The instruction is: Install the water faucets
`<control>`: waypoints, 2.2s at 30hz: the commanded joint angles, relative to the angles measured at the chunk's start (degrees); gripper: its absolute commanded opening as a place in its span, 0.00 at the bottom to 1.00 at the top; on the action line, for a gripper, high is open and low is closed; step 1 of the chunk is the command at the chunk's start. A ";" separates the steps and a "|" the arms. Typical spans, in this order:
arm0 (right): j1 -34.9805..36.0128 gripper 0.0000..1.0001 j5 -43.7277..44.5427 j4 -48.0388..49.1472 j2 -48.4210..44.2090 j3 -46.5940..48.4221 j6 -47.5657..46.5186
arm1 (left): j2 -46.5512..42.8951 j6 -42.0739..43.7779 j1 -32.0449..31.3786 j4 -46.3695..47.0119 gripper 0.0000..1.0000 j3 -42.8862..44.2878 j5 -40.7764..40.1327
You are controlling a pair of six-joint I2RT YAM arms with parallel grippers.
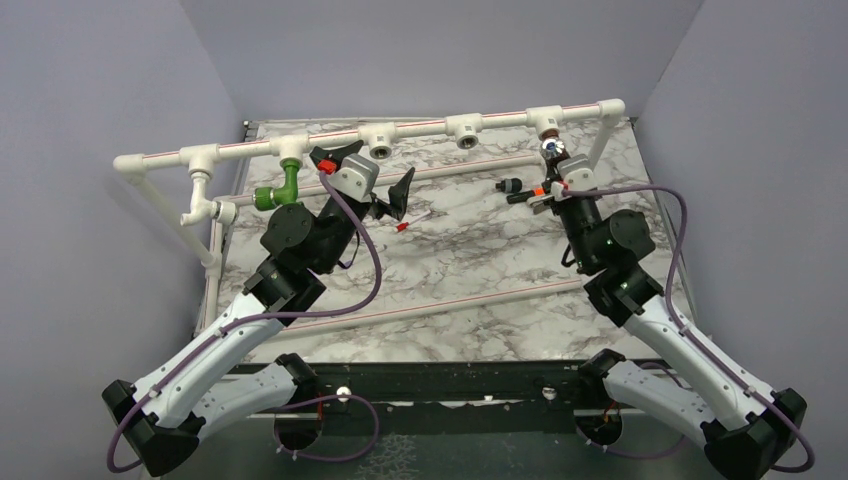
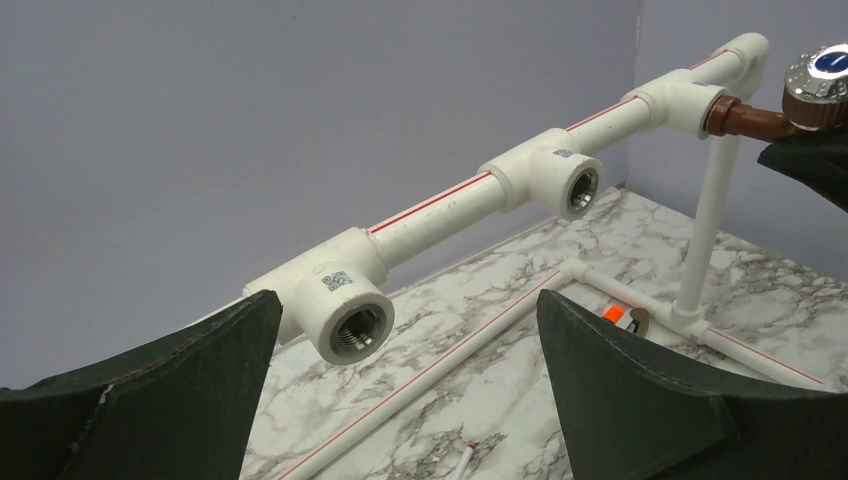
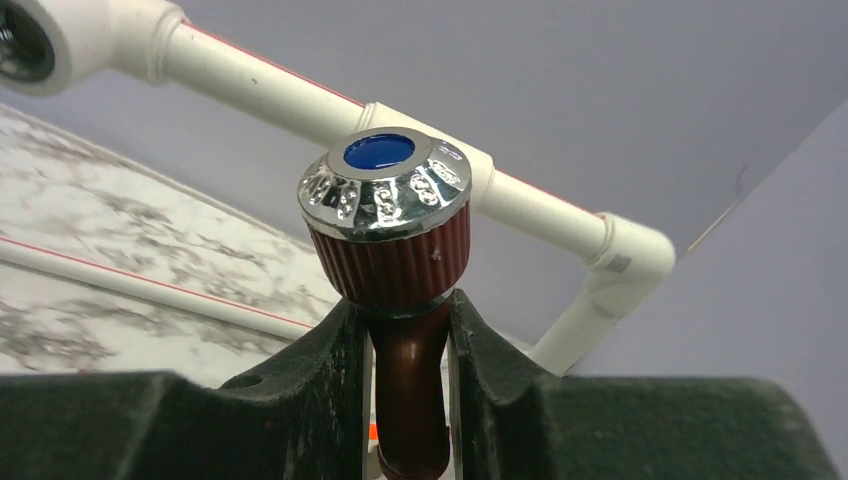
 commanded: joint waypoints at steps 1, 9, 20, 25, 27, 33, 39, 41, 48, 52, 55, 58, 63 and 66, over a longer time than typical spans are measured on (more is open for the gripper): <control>0.40 0.01 2.84 4.03 -2.27 4.79 25.69 | -0.26 0.34 -0.22 0.87 0.99 -0.40 0.63; 0.40 0.01 8.97 5.57 -2.54 2.74 51.89 | -0.68 0.24 -0.22 0.87 0.99 -0.40 0.63; 0.41 0.01 16.70 5.40 -1.76 3.54 80.94 | -1.07 0.21 -0.31 0.96 0.99 -0.49 0.63; 0.39 0.01 18.00 7.27 -1.50 2.27 92.71 | -0.91 0.28 -0.40 1.05 0.99 -0.49 0.63; 0.39 0.00 19.00 4.81 -0.84 3.62 96.94 | -0.83 0.28 -0.40 1.05 0.99 -0.49 0.63; 0.39 0.00 21.87 -3.70 1.33 7.42 108.09 | -0.88 0.23 -0.47 0.96 0.99 -0.44 0.72; 0.37 0.01 22.81 -7.55 2.66 8.53 115.62 | -1.08 0.23 -0.48 0.96 0.99 -0.40 0.72; 0.24 0.00 22.86 -9.17 3.22 8.95 118.73 | -1.08 0.16 -0.57 0.96 0.99 -0.40 0.77; 0.12 0.01 22.47 -16.65 3.41 9.72 126.60 | -1.08 0.23 -0.66 0.87 0.99 -0.40 0.72; 0.16 0.01 22.67 -18.53 2.12 9.18 126.79 | -0.99 0.07 -0.66 0.87 0.99 -0.41 0.87; 0.16 0.06 23.33 -20.21 0.81 8.79 126.92 | -0.84 0.12 -0.70 0.87 0.99 -0.42 0.94; 0.17 0.15 23.26 -20.27 -0.36 8.09 126.27 | -0.68 0.11 -0.66 0.87 0.99 -0.40 0.92; 0.16 0.39 23.44 -19.79 -2.02 6.97 124.15 | -0.56 0.13 -0.66 0.80 0.99 -0.34 0.98; 0.15 0.47 23.02 -19.77 -2.76 6.76 122.97 | -0.52 0.00 -0.70 0.83 0.99 -0.31 0.98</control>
